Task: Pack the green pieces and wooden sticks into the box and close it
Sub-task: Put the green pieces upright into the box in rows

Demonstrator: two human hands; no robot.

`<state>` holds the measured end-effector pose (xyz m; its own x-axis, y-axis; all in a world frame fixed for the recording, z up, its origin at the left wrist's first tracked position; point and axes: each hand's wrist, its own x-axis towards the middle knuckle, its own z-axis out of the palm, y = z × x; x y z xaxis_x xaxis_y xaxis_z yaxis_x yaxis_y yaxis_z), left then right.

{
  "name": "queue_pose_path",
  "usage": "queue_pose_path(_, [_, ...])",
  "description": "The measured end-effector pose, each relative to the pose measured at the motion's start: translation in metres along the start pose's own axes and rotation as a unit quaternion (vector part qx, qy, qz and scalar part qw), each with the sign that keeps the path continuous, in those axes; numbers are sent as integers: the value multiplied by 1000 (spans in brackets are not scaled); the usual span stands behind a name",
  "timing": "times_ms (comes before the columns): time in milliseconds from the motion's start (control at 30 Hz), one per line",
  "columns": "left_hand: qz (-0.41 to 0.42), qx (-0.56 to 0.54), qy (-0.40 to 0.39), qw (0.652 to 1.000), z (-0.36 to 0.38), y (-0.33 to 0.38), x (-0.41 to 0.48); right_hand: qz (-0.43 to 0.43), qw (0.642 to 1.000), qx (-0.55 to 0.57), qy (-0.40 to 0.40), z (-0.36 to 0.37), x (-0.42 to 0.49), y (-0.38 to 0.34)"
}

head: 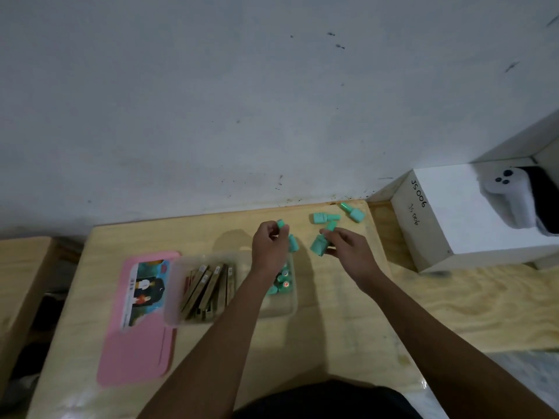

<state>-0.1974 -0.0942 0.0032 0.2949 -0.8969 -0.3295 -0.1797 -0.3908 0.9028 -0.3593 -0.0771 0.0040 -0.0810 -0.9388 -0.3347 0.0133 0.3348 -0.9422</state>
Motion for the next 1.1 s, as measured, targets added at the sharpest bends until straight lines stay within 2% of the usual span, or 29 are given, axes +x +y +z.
queue_pose_path(133, [17, -5, 22, 1000, -31, -8, -16, -12, 999, -33, -26, 17, -16, 1])
queue_pose_path(300, [39, -18, 47, 998, -62, -27, -34, -65, 976, -197, -66, 32, -32, 17])
queue_pose_path(433, [51, -7, 38, 998, -76, -45, -47, -103, 929, -330, -130, 39, -42, 27])
queue_pose_path(500, [63, 12, 30, 998, -81, -52, -52, -128, 893, -403, -153, 41, -46, 28])
queue_pose_path(633, [75, 45, -9, 996, -88, -64, -62, -156, 809, -545, -154, 41, -50, 33])
queue_pose_path(767, [91, 88, -27, 992, -90, -72, -67, -207, 750, -608, -159, 45, -49, 40])
queue_pose_path(1100, [71, 152, -52, 984, -80, -88, -63, -191, 686, -696, -92, 70, -54, 42])
